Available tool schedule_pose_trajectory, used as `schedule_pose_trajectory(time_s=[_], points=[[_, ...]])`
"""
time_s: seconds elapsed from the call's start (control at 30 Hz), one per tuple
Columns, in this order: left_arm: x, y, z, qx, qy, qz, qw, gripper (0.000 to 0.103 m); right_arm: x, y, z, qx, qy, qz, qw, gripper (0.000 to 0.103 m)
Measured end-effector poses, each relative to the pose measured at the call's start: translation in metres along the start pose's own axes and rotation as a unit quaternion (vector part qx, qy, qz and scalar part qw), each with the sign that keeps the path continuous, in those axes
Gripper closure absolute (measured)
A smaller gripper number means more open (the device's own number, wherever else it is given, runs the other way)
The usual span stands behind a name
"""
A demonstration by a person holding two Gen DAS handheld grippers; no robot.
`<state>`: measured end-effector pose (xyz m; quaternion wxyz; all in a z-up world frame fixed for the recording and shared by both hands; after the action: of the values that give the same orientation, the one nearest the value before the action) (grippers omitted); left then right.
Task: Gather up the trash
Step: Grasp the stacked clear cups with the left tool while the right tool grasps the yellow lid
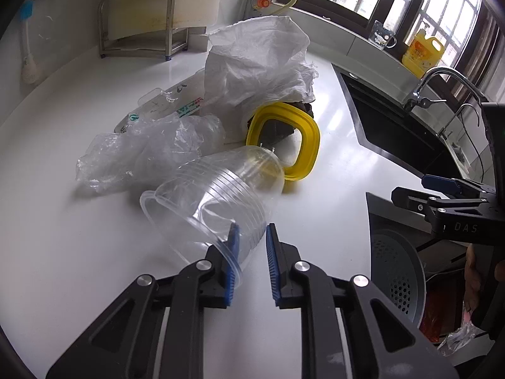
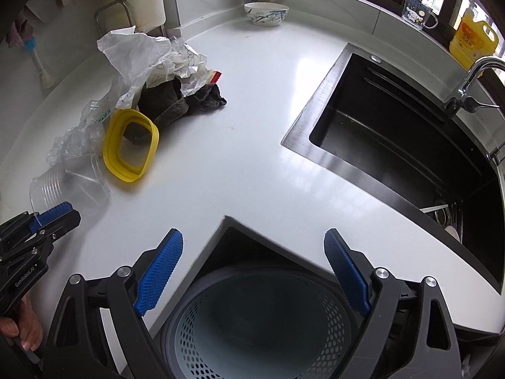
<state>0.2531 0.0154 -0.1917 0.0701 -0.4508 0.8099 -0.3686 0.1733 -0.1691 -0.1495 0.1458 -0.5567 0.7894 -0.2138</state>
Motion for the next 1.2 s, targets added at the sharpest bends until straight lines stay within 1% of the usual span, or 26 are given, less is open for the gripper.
schedule_pose_trajectory(time_s=[0.1, 0.43, 0.57, 0.67, 0.77, 0.83, 0.87, 0.9, 0.93, 1.0, 1.03, 1.07, 1.1, 1.2], points=[[-0.007, 0.000, -0.004, 0.003, -0.010, -0.020, 0.9998, 0.095, -0.010, -0.006, 0.005, 0.008, -0.012, -0.002, 1.000, 0.016], [-0.032, 0.001, -0.028, 0.015, -0.086, -0.034, 0.9956, 0.097, -0.051, -0.029, 0.034, 0.025, -0.064, 0.007, 0.998, 0.016], [-0.037, 0.003, -0.034, 0.016, -0.098, -0.040, 0.9942, 0.097, -0.058, -0.039, 0.048, 0.026, -0.082, 0.024, 0.996, 0.016], [-0.038, 0.004, -0.037, 0.016, -0.105, -0.041, 0.9935, 0.097, -0.061, -0.046, 0.061, 0.026, -0.079, 0.028, 0.996, 0.016], [-0.039, 0.004, -0.037, 0.015, -0.110, -0.040, 0.9931, 0.097, -0.063, -0.054, 0.073, 0.025, -0.090, 0.035, 0.995, 0.016], [-0.039, 0.004, -0.037, 0.016, -0.111, -0.041, 0.9928, 0.097, -0.065, -0.058, 0.079, 0.025, -0.088, 0.035, 0.995, 0.017], [-0.039, 0.004, -0.038, 0.016, -0.113, -0.041, 0.9926, 0.097, -0.065, -0.059, 0.081, 0.026, -0.091, 0.036, 0.995, 0.019], [-0.039, 0.004, -0.039, 0.016, -0.114, -0.042, 0.9924, 0.097, -0.067, -0.060, 0.082, 0.026, -0.096, 0.037, 0.994, 0.031], [-0.038, 0.004, -0.039, 0.016, -0.114, -0.042, 0.9924, 0.097, -0.070, -0.061, 0.083, 0.023, -0.106, 0.035, 0.993, 0.038], [-0.038, 0.004, -0.041, 0.017, -0.116, -0.045, 0.9921, 0.097, -0.077, -0.061, 0.081, 0.020, -0.124, 0.025, 0.992, 0.062], [-0.037, 0.005, -0.042, 0.017, -0.116, -0.046, 0.9920, 0.097, -0.080, -0.061, 0.079, 0.021, -0.128, 0.016, 0.991, 0.070], [-0.037, 0.005, -0.043, 0.017, -0.117, -0.047, 0.9919, 0.097, -0.084, -0.061, 0.077, 0.019, -0.129, 0.005, 0.991, 0.088], [-0.036, 0.005, -0.044, 0.018, -0.118, -0.047, 0.9918, 0.097, -0.086, -0.060, 0.076, 0.018, -0.132, -0.003, 0.991, 0.094], [-0.032, 0.004, -0.047, 0.020, -0.120, -0.049, 0.9914, 0.097, -0.088, -0.055, 0.066, 0.023, -0.145, -0.002, 0.989, 0.097]])
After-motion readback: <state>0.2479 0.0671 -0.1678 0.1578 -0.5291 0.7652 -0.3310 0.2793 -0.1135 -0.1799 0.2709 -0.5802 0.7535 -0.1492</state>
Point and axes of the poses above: each gripper's, at about its wrist camera, not at the fingertips, and z roughly the way its jaws point, x to its right, y to its underside, the point moved 6 cm from there along z, roughly the way its jaws point, and after that the axes turned 8 degrees about x, right-handed, at the moved point
